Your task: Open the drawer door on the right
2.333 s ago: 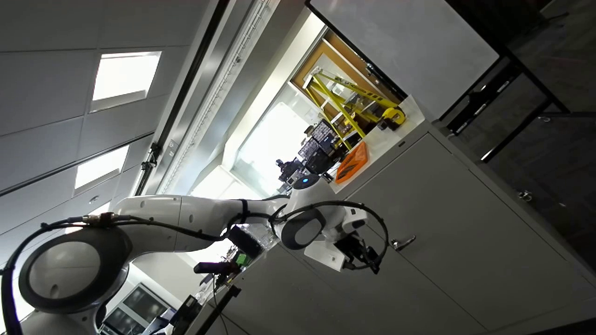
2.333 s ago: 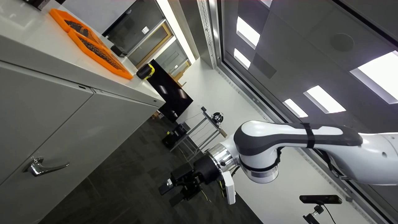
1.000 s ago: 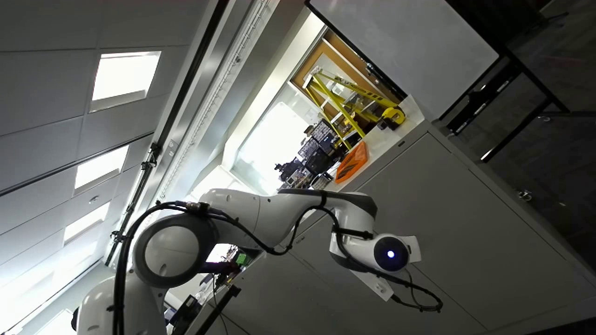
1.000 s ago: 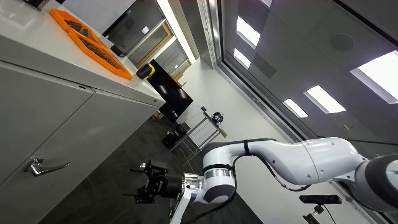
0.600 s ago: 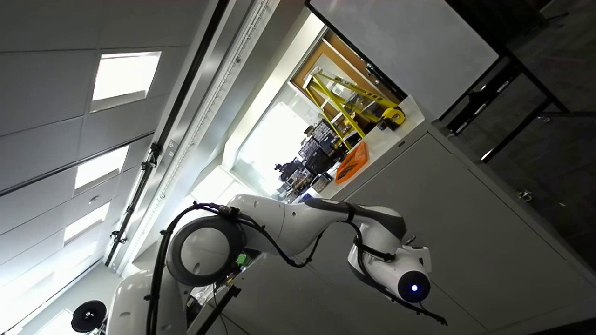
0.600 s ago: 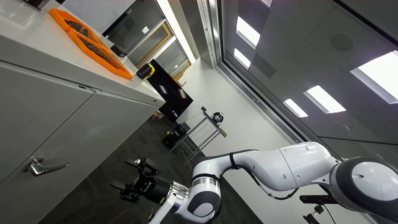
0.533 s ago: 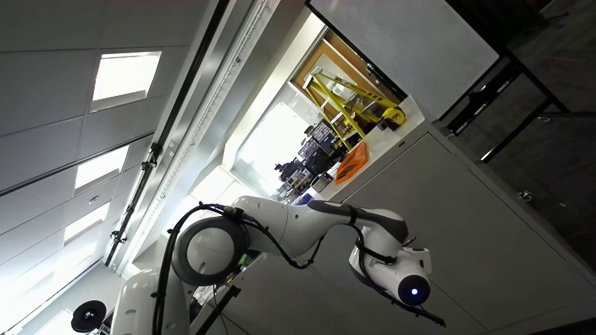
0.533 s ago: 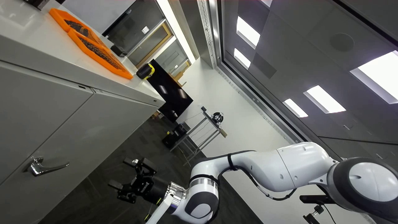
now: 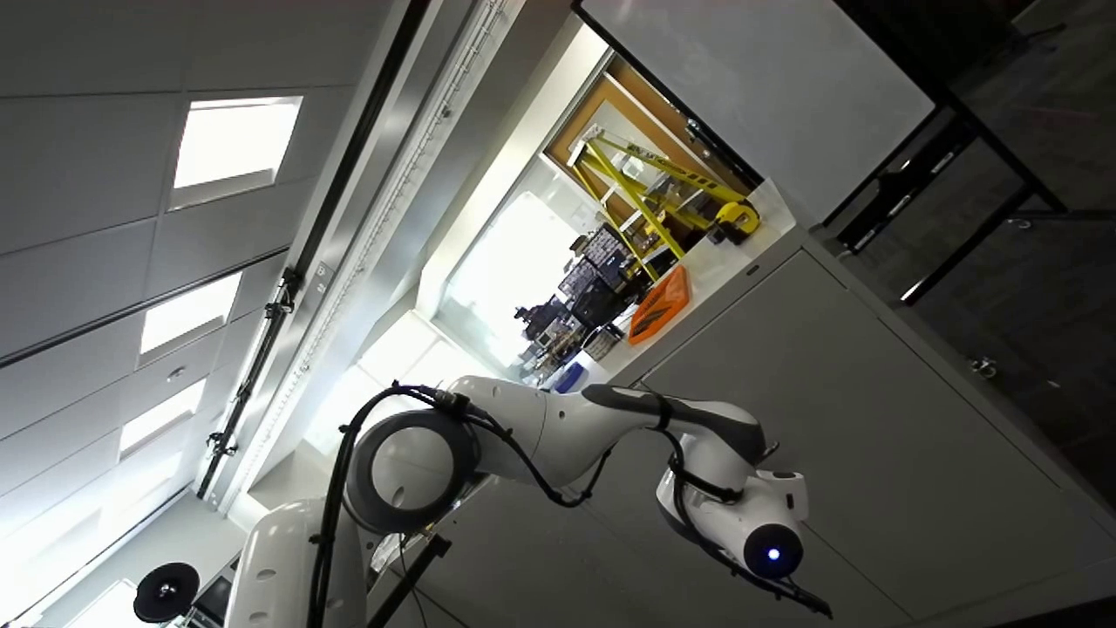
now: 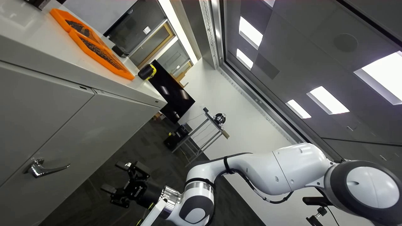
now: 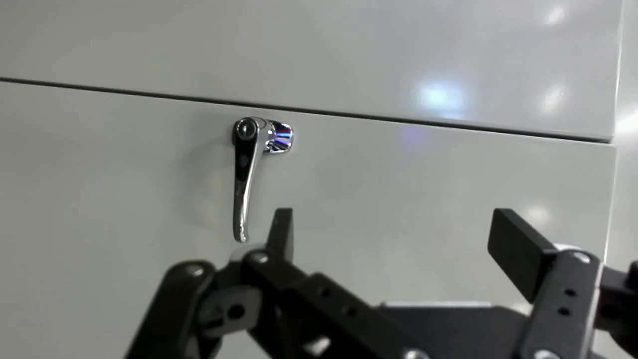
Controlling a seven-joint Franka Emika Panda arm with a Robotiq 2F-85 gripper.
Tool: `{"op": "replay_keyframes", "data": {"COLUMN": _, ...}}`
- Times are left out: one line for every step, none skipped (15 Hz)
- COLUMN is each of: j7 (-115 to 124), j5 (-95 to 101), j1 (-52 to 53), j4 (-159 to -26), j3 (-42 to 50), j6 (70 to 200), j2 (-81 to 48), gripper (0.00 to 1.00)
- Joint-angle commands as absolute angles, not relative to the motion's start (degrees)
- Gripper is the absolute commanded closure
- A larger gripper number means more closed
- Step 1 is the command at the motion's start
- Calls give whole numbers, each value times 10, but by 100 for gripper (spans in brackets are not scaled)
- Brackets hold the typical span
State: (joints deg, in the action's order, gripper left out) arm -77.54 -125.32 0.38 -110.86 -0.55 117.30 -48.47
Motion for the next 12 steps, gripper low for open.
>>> {"op": "replay_keyframes", "data": {"j7": -761, "j5": -1260, "j1": 20, "j4": -1099, "j3": 12, "j6": 1160, "j2": -492, "gripper": 0}}
{"op": "replay_keyframes", "data": {"j7": -758, "j5": -1262, "j1": 20, "j4": -1089, "j3": 13, "j6": 1161, "j2": -503, "gripper": 0}}
{"op": "replay_keyframes", "data": {"j7": -760, "j5": -1269, "j1": 21, "j4": -1070, "j3": 14, "j6": 1161, "j2": -523, "gripper": 0}}
{"op": "replay_keyframes", "data": {"j7": -761, "j5": -1275, "j1": 21, "j4": -1056, "j3": 15, "j6": 1161, "j2": -538, "gripper": 0}}
{"op": "replay_keyframes", "data": {"j7": -763, "j5": -1288, "j1": 19, "j4": -1036, "j3": 14, "j6": 1157, "j2": -562, "gripper": 0}}
{"op": "replay_keyframes", "data": {"j7": -762, "j5": -1299, "j1": 16, "j4": -1021, "j3": 14, "j6": 1152, "j2": -579, "gripper": 0}}
{"op": "replay_keyframes", "data": {"j7": -759, "j5": -1308, "j1": 16, "j4": -1004, "j3": 14, "j6": 1151, "j2": -597, "gripper": 0}}
{"op": "replay_keyframes", "data": {"j7": -754, "j5": -1317, "j1": 15, "j4": -987, "j3": 14, "j6": 1152, "j2": -615, "gripper": 0}}
{"op": "replay_keyframes", "data": {"j7": -754, "j5": -1326, "j1": 16, "j4": -970, "j3": 14, "j6": 1153, "j2": -632, "gripper": 0}}
{"op": "replay_keyframes", "data": {"j7": -754, "j5": -1334, "j1": 16, "j4": -954, "j3": 14, "j6": 1152, "j2": -648, "gripper": 0}}
{"op": "replay_keyframes", "data": {"j7": -755, "j5": -1346, "j1": 17, "j4": -940, "j3": 12, "j6": 1157, "j2": -662, "gripper": 0}}
{"op": "replay_keyframes", "data": {"j7": -757, "j5": -1357, "j1": 18, "j4": -925, "j3": 11, "j6": 1159, "j2": -676, "gripper": 0}}
